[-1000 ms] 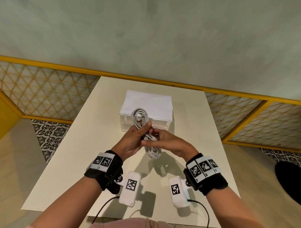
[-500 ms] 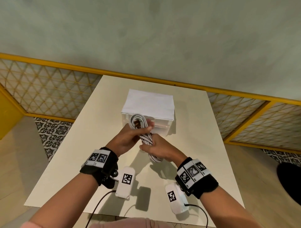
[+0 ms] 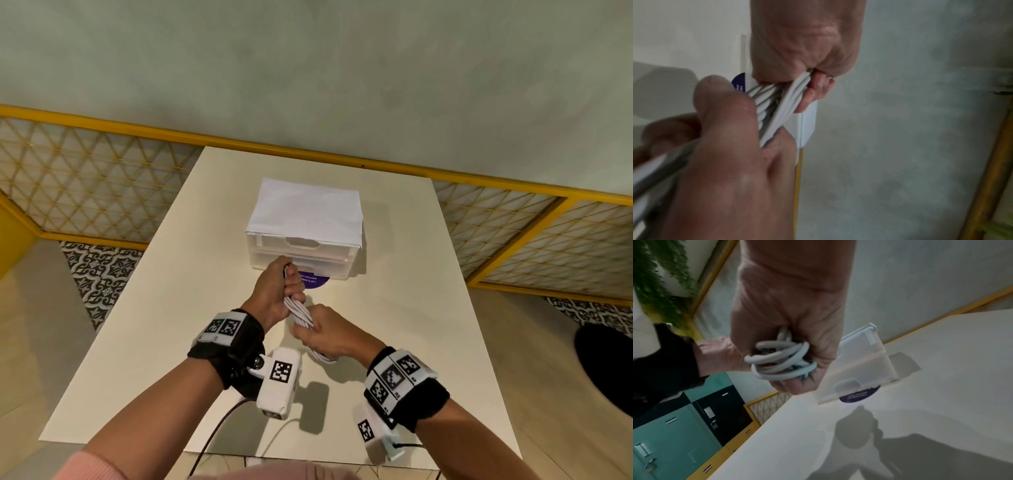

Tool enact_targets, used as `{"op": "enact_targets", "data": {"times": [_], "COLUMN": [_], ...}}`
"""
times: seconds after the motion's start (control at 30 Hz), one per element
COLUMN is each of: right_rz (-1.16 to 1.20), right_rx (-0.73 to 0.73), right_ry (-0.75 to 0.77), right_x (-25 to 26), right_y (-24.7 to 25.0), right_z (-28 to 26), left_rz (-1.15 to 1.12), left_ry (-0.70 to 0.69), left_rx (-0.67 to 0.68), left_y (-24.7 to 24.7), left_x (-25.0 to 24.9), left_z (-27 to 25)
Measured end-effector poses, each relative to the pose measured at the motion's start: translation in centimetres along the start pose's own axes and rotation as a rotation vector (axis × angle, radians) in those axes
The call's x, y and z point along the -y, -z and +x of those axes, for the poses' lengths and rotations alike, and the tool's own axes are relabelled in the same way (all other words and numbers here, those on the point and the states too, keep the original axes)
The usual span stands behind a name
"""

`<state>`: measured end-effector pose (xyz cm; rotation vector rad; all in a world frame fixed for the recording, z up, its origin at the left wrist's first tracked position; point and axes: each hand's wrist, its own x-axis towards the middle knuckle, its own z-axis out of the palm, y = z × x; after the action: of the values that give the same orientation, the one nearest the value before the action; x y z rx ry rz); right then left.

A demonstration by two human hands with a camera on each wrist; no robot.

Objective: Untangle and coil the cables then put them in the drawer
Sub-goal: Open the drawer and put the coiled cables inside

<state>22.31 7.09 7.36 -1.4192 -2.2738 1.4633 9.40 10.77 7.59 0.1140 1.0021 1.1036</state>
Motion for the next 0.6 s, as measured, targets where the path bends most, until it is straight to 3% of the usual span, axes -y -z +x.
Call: {"op": "enact_targets", "data": {"times": [0.17, 0.27, 0.47, 0.6], "right_rz": [0.033, 0.081, 0.127, 0.096], "right_rx": [0.035, 0.016, -0.036, 0.0], "right_ry": [-0.115, -0.203, -0.317, -0.354], "right_x": [-2.0, -3.5, -6.5, -7.7], "right_y": [0.6, 1.8, 3.9, 4.4], "right_z": [0.8, 1.7, 2.4, 2.6], "left_rz": [-0.008, -0.003, -0.118, -0.162], "left_ry": [0.152, 0.13, 0.049, 0.029], "left_rx": [0.044, 0.056, -0.166, -0.138], "left_y": [1.0, 1.4, 2.8, 3.1], "left_x": [0.9, 1.0, 0.8, 1.5], "left_z": [2.3, 4.4, 9.5, 10.6]}}
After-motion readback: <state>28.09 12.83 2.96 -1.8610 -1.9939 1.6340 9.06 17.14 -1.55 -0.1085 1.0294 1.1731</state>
